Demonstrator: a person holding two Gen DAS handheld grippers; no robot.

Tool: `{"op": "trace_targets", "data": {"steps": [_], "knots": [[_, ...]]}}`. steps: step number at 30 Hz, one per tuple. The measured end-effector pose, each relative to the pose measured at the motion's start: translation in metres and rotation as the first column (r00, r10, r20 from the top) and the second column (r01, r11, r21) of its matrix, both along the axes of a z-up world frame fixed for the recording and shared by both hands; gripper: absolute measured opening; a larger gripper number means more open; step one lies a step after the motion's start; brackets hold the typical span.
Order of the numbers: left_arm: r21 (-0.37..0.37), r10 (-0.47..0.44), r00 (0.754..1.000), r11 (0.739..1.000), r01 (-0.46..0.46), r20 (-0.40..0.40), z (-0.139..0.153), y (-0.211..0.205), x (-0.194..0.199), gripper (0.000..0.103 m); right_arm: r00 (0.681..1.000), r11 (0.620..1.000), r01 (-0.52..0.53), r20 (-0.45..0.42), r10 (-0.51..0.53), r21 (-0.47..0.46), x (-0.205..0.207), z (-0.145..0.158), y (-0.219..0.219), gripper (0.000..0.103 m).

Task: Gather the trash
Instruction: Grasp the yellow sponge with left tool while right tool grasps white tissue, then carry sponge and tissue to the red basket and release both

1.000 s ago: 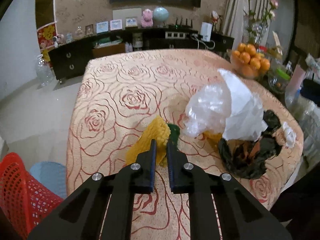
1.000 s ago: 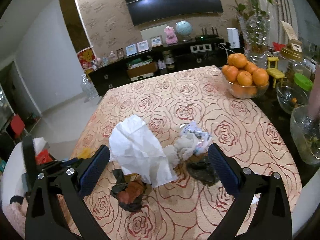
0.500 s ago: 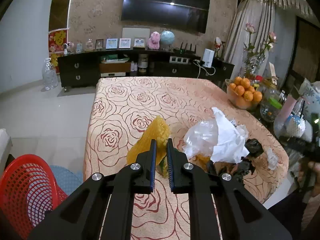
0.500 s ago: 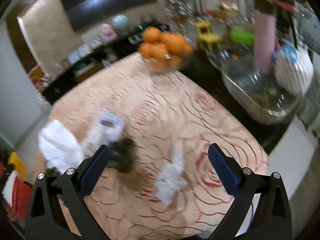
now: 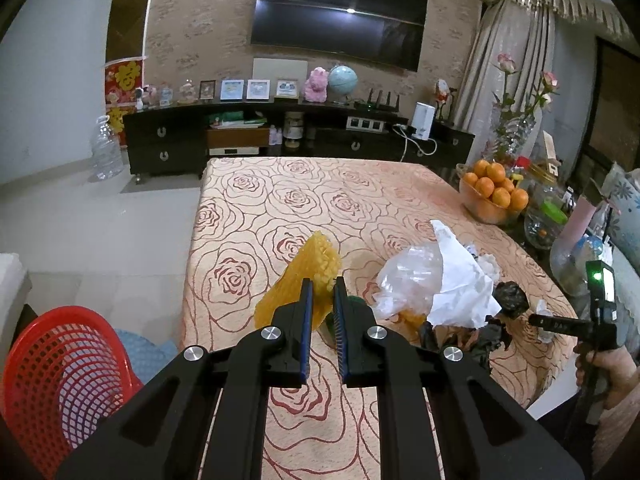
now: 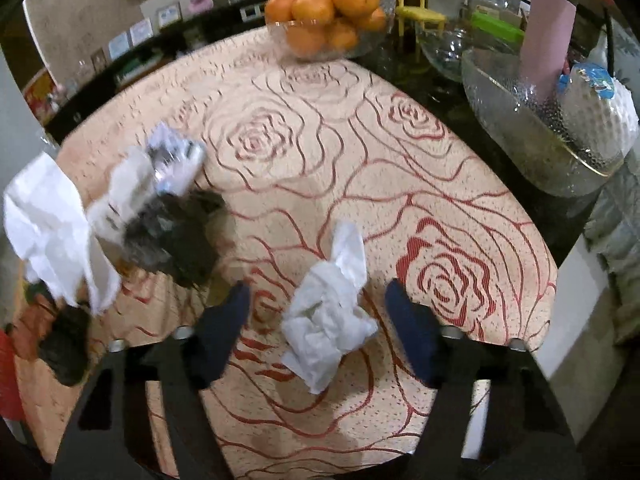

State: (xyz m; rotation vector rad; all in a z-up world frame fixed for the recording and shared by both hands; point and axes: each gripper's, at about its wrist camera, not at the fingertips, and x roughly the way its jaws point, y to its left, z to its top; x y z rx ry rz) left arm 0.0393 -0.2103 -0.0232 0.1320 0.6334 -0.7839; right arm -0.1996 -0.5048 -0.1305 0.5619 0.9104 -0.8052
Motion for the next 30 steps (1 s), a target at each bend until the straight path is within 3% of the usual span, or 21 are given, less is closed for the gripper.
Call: {"op": "trace_targets", "data": {"steps": [3,7,16,30], "knots": [[0.002,0.004,1.000,1.000,-0.004,0.000,0.000,-0.003,0.000,0.010,1.000,1.000,0.000,-0.009,0.000,-0.020,-0.001,0.000,0.000,0.044],[0.003,0.007,1.000,1.000,-0.007,0.004,0.000,-0.002,0.000,0.010,1.000,1.000,0.020,0.011,-0.020,-0.009,-0.005,0.001,-0.004,0.038],[-0.028,0.031,0.999,0.999,-0.030,0.028,0.013,0.007,-0.004,0.010,0.985,0.998,-0.014,0.169,0.025,-0.062,0.002,0.036,0.011,0.037],[-0.029,0.151,0.978,0.988,-0.149,0.146,0.037,0.040,-0.012,0.010,0.912,0.951,-0.237,0.292,0.288,-0.197,0.060,0.091,0.081,0.037]]}}
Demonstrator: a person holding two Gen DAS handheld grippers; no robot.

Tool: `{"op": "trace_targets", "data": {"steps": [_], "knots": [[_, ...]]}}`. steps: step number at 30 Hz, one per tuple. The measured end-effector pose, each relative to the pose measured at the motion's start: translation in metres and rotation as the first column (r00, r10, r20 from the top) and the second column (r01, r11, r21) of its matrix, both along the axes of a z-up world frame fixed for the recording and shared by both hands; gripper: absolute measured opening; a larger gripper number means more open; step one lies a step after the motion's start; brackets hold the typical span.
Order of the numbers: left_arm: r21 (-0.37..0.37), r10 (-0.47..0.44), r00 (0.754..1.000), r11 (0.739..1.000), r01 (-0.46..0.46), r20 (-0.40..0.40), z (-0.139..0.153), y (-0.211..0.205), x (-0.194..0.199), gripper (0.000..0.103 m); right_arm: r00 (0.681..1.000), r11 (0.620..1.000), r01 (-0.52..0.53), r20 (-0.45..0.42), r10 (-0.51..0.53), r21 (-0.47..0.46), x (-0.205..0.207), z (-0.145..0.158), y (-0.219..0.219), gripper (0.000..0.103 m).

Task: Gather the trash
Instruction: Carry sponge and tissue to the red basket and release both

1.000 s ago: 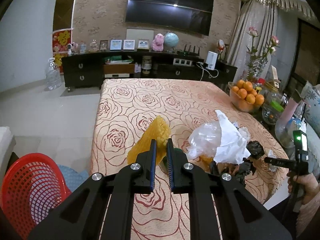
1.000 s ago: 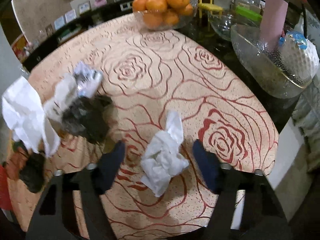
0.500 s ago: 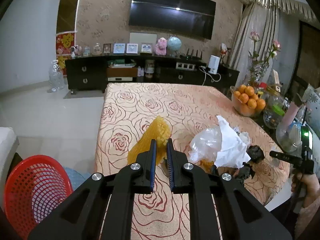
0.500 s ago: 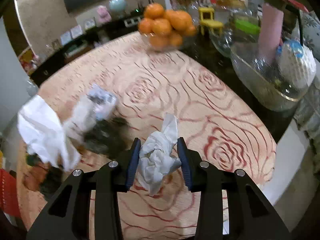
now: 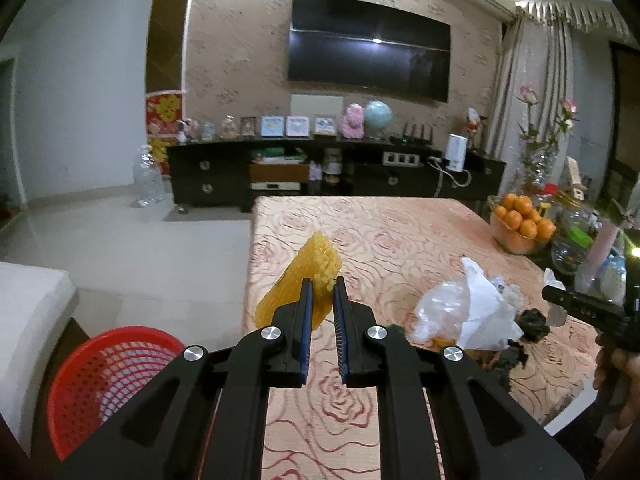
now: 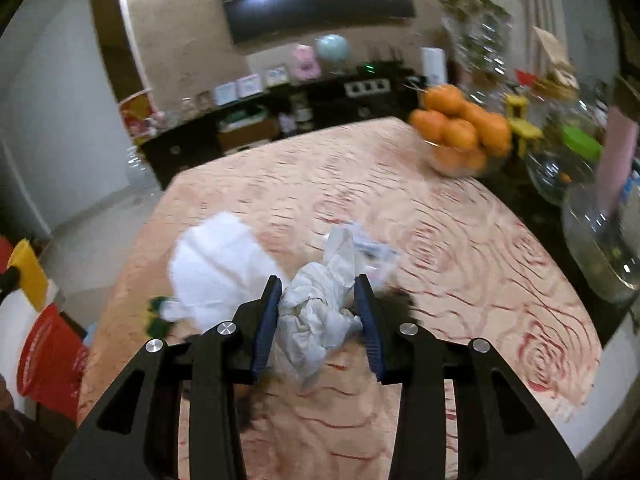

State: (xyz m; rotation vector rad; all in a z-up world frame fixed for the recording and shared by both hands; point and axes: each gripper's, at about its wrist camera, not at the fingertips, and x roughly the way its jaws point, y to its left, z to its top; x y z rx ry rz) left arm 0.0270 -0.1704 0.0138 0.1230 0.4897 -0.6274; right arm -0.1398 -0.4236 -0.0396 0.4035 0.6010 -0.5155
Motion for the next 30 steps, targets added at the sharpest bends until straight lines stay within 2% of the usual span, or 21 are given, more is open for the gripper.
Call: {"op": "trace_targets", "data": {"steps": [6,17,21,25,30], "knots": [[0.014,0.070,0.997,0.997,-0.070,0.044,0.007,0.015,0.000,0.010,0.991,0.991,-0.126,0.031,0.127,-0.034,0.030,0.017,0.035,0.037],[0.015,0.157,0.986,0.987,-0.158,0.059,0.016,0.038,0.010,0.010,0.954,0.950,-0.294,0.033,0.299,-0.104,0.078,0.049,0.094,0.037],[-0.002,0.186,0.980,0.983,-0.186,0.073,0.024,0.045,0.010,0.010,0.932,0.927,-0.353,0.042,0.360,-0.124,0.101,0.070,0.108,0.037],[0.015,0.219,0.971,0.975,-0.221,0.093,0.025,0.054,0.011,0.010,0.910,0.906,-0.400,0.059,0.411,-0.139,0.123,0.081,0.118,0.037],[0.040,0.285,0.954,0.956,-0.289,0.093,0.023,0.074,0.018,0.010,0.882,0.883,-0.454,0.083,0.465,-0.122,0.142,0.078,0.130,0.037]]}}
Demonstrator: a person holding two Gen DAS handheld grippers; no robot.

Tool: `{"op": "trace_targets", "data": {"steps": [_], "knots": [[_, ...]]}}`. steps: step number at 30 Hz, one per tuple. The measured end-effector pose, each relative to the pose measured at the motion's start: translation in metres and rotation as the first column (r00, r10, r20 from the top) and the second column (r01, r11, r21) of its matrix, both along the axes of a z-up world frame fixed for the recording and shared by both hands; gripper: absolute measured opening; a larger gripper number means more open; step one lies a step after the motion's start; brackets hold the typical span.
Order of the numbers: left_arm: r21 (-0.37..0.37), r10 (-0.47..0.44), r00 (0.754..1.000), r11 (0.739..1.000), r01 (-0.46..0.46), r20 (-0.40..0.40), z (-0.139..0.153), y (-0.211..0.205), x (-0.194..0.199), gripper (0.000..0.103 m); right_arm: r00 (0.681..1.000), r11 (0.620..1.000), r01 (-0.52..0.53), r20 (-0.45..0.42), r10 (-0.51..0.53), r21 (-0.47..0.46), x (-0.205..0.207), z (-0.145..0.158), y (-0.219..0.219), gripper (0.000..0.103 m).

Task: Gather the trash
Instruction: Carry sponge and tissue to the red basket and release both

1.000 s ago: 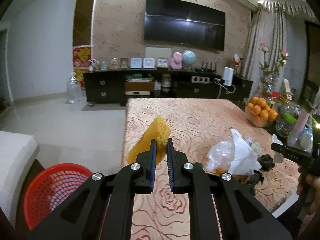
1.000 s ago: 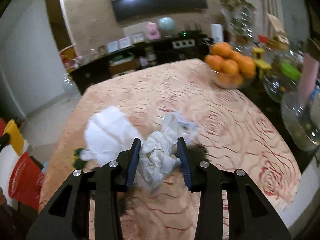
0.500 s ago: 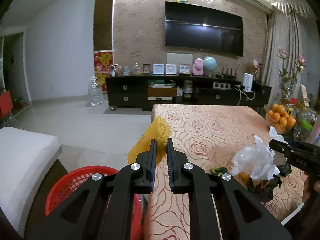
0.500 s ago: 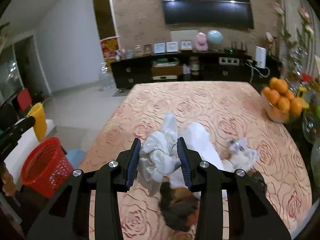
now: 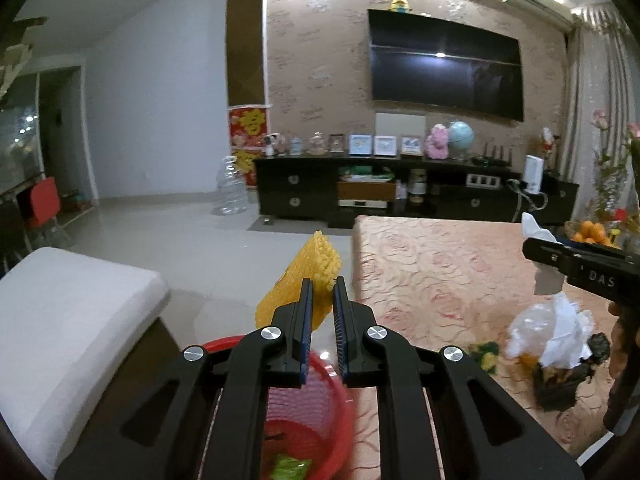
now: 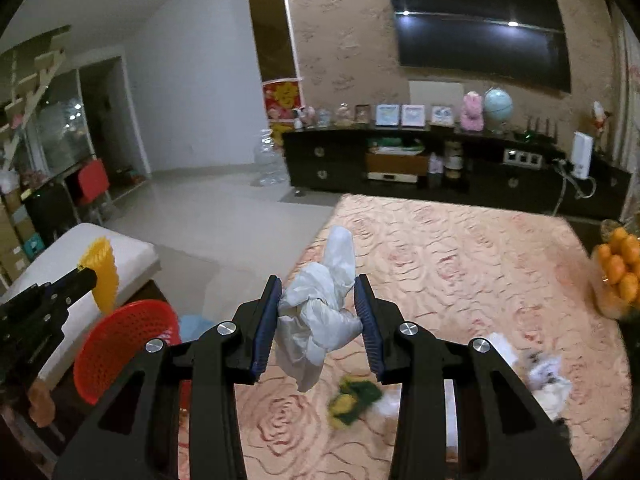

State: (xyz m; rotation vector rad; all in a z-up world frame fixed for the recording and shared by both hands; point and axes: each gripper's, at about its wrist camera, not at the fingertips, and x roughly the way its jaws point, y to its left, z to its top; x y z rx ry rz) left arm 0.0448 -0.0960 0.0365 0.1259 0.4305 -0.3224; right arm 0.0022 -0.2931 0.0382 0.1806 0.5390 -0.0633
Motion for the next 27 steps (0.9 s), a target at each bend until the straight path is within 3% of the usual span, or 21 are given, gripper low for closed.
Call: {"op": "trace_targets", "data": {"steps": [10,15,21,27], "knots": [[0.083,0.114,0.993,0.990,-0.114,-0.006,0.004,0.052,0.008,0.010,0.990,0.990,-0.142,-0.004,0.142,-0.008,0.019,0.005,0.063,0.037],[0.046,0.150,0.988,0.988,-0.149,-0.027,0.001,0.074,0.013,0.010,0.974,0.975,-0.221,-0.044,0.221,0.012,0.030,0.002,0.093,0.037],[0.052,0.165,0.984,0.985,-0.162,-0.062,-0.007,0.079,0.020,0.010,0.950,0.951,-0.308,-0.042,0.309,0.014,0.043,0.011,0.123,0.037],[0.078,0.181,0.974,0.982,-0.171,-0.140,-0.025,0.085,0.031,0.010,0.932,0.936,-0.349,-0.085,0.351,0.042,0.051,-0.012,0.134,0.037]]}}
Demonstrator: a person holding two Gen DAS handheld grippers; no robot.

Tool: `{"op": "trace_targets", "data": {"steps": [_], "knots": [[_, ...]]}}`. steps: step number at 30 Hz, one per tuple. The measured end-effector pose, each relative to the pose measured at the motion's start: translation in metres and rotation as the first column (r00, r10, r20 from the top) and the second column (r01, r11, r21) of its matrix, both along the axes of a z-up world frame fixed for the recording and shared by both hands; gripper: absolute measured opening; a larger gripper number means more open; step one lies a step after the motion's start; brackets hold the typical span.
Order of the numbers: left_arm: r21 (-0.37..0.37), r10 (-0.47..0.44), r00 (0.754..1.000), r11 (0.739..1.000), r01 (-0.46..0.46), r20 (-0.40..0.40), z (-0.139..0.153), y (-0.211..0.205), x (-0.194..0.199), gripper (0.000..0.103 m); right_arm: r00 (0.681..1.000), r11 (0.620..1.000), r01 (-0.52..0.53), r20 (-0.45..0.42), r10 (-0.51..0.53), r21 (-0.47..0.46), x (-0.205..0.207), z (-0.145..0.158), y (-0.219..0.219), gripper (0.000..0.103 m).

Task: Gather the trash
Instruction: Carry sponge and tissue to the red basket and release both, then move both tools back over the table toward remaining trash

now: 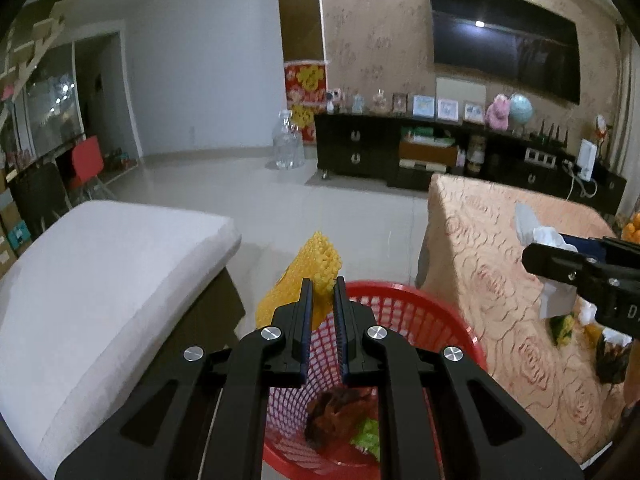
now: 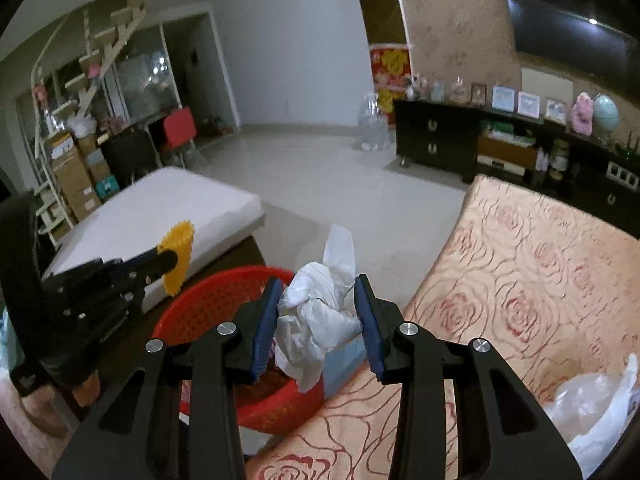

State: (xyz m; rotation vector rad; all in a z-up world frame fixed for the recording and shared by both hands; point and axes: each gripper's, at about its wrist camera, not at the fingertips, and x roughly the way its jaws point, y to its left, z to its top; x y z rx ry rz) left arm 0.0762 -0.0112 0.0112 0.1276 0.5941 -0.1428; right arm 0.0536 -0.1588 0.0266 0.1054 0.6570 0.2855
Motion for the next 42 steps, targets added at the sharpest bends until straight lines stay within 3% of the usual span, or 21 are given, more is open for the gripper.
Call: {"op": "trace_targets", "data": {"steps": [7,14,18,21,24,26,28,34,42], "knots": [[0.021,0.003,0.997,1.000,-0.001,-0.077,-0.019,0.009,0.005,0.010,0.996,0.998,-0.057,-0.062,0.059,0.024,0.007,-0.022,0.023,0.037],[-0.019,-0.008,0.985,1.000,0.005,-0.170,-0.033,0.023,0.016,0.010,0.989,0.994,-0.098,-0.110,0.103,0.045,0.016,-0.035,0.039,0.038],[-0.018,-0.020,0.980,1.000,0.016,-0.199,-0.040,0.026,0.018,0.010,0.986,0.994,-0.100,-0.130,0.105,0.046,0.018,-0.039,0.041,0.046],[-0.024,-0.032,0.980,0.999,0.028,-0.198,-0.040,0.024,0.018,0.018,0.986,0.994,-0.094,-0.132,0.102,0.060,0.017,-0.039,0.039,0.062],[-0.018,-0.028,0.981,1.000,0.025,-0.192,-0.039,0.020,0.019,0.048,0.987,0.994,-0.087,-0.128,0.095,0.064,0.014,-0.039,0.036,0.066],[-0.013,-0.037,0.984,0.999,0.035,-0.176,-0.037,0.018,0.017,0.051,0.988,0.995,-0.077,-0.127,0.085,0.065,0.013,-0.038,0.030,0.067],[-0.017,-0.040,0.985,0.999,0.038,-0.169,-0.035,0.016,0.015,0.064,0.990,0.996,-0.062,-0.124,0.070,0.067,0.010,-0.037,0.024,0.069],[-0.057,-0.041,0.990,0.998,0.034,-0.133,-0.026,0.012,0.012,0.071,0.995,0.997,0.003,-0.098,0.004,0.075,-0.003,-0.029,-0.003,0.075],[-0.085,-0.094,0.992,0.993,0.087,-0.084,-0.015,-0.005,0.003,0.072,0.992,0.992,0.125,-0.032,-0.124,0.034,-0.038,-0.013,-0.048,0.080]]}}
